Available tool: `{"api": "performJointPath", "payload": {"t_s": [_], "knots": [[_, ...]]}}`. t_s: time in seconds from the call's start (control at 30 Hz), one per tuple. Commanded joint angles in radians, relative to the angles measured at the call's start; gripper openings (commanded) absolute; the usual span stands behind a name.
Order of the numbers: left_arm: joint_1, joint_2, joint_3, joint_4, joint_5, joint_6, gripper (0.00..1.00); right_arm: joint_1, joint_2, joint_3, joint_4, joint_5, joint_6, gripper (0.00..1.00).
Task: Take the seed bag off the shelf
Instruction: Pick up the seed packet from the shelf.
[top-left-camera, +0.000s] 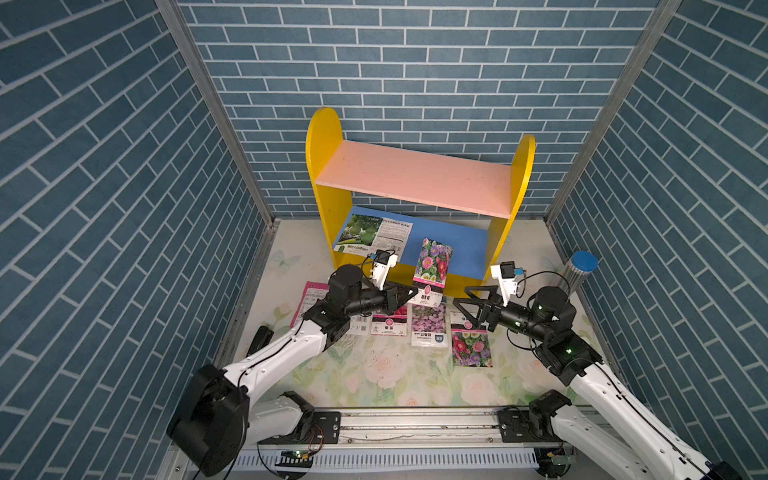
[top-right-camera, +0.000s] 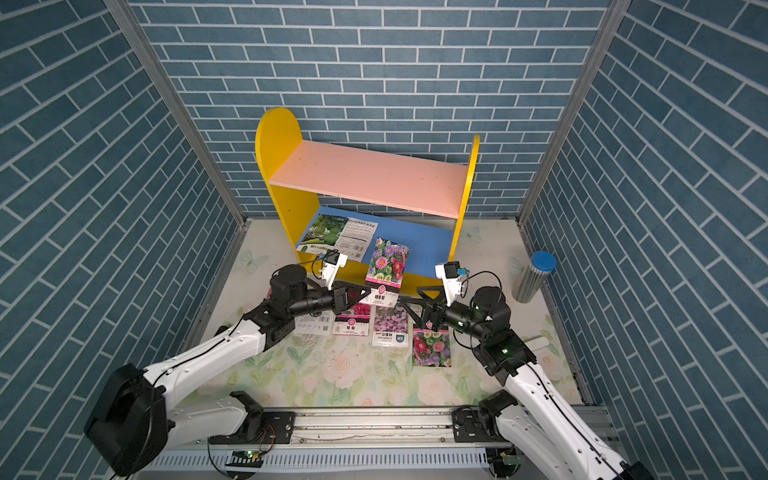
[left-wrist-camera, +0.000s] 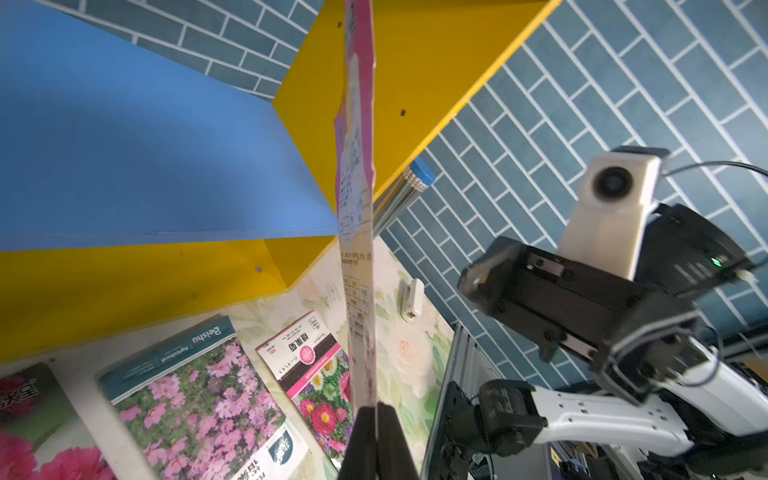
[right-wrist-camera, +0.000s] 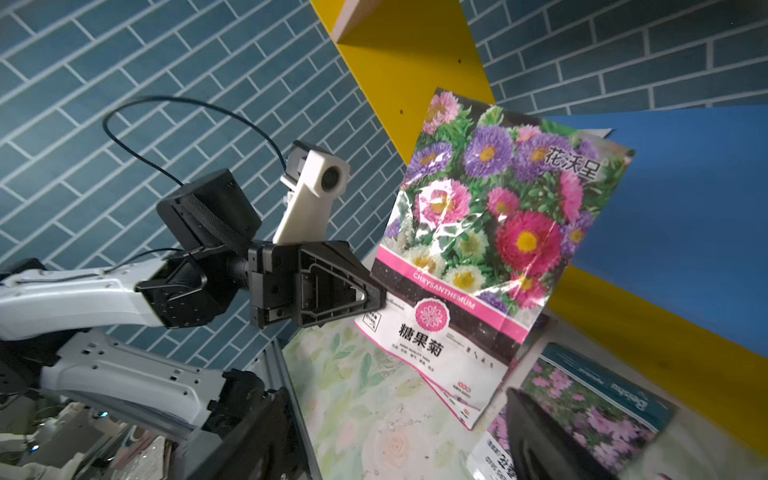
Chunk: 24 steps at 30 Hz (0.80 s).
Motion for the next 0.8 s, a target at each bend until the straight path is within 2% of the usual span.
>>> {"api": "performJointPath", "payload": {"t_s": [0.0, 0.17, 0.33, 0.77], "knots": [[-0.005, -0.097, -0.027, -0.001, 0.081, 0.035, 0.0, -0.02, 0.004, -0.027, 0.185, -0.117, 0.114, 0.81], [-0.026, -0.204, -0.033, 0.016, 0.117, 0.009, 0.0, -0.027, 0.038, -0.054, 0.331, -0.156, 0.19, 0.78], [-0.056, -0.229, -0.022, 0.004, 0.133, 0.01, 0.0, -0.027, 0.094, -0.059, 0.521, -0.236, 0.291, 0.72], [-0.071, -0.201, -0.003, -0.019, 0.108, 0.024, 0.0, -0.027, 0.105, -0.046, 0.559, -0.269, 0.319, 0.27]]}}
